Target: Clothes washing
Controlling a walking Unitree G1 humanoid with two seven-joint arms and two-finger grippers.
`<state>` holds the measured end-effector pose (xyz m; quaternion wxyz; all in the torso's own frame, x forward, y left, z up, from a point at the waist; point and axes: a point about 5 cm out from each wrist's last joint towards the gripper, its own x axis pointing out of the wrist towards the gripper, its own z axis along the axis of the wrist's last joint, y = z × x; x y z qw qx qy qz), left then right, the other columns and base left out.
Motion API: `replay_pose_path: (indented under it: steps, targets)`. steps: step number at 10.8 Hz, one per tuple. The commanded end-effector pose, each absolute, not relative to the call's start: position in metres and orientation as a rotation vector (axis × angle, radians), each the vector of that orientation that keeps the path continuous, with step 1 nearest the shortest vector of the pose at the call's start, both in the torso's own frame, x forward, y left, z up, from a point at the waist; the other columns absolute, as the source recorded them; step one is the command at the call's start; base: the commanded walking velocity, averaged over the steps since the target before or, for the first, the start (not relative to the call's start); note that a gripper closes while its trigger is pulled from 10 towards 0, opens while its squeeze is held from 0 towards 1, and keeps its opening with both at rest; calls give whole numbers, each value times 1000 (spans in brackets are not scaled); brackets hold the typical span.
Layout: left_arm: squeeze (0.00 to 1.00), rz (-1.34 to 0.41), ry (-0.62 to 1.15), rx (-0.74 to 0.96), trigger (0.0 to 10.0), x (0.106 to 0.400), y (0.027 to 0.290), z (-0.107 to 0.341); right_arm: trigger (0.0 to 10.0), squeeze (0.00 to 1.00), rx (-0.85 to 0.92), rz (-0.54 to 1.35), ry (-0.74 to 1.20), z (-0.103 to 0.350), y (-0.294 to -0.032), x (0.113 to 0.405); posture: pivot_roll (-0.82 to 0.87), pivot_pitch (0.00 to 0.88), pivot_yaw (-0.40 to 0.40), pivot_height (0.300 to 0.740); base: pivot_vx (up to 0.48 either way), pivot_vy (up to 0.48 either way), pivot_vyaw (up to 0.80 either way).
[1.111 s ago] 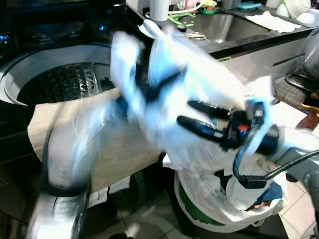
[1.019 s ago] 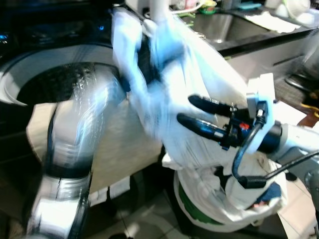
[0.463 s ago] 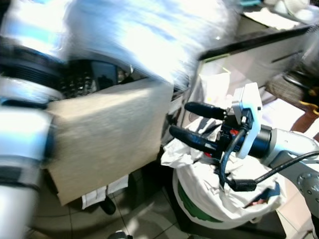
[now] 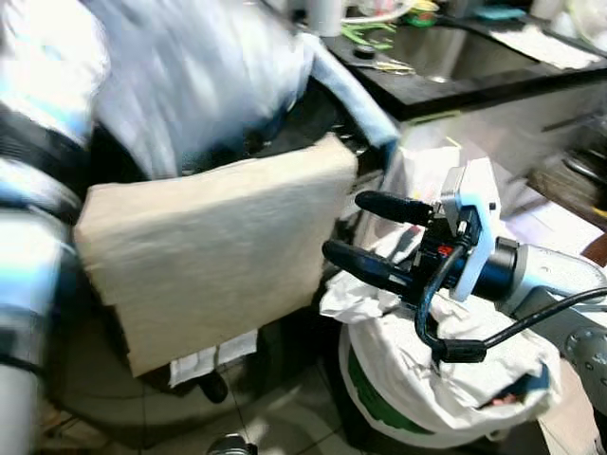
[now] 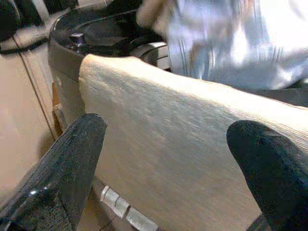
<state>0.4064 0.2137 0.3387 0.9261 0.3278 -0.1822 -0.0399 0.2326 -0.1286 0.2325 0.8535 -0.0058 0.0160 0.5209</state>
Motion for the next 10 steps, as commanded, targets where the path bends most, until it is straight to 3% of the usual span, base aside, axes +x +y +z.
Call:
replay_pose_path:
  steps: [1, 2, 3, 4, 8, 9, 10]
  targets:
    - [0, -324, -388, 623, 10000, 404, 189, 335, 10000, 1000, -36, 1097, 55, 229, -131, 231, -39, 0, -42, 719, 0, 0, 0]
    - [0, -403, -371, 586, 10000, 402, 183, 329, 10000, 1000, -37, 1096, 61, 228, -131, 231, -36, 0, -43, 719, 0, 0, 0]
    - [690, -492, -329, 522, 10000, 400, 175, 315, 10000, 1000, -44, 1082, 71, 226, -133, 232, -36, 0, -44, 719, 0, 0, 0]
    - [1000, -513, -309, 504, 10000, 400, 173, 309, 10000, 1000, -48, 1071, 70, 226, -134, 234, -36, 0, -45, 719, 0, 0, 0]
    - [1000, -616, -264, 335, 10000, 396, 175, 300, 10000, 961, 7, 960, -124, 250, -139, 246, -37, 0, -46, 719, 0, 0, 0]
    - [1000, -644, -271, 333, 10000, 394, 175, 301, 10000, 678, 10, 929, -157, 255, -141, 248, -36, 0, -46, 719, 0, 0, 0]
    - [1000, -695, -268, 312, 10000, 390, 174, 301, 10000, 0, 7, 855, -191, 259, -145, 253, -38, 0, -45, 719, 0, 0, 0]
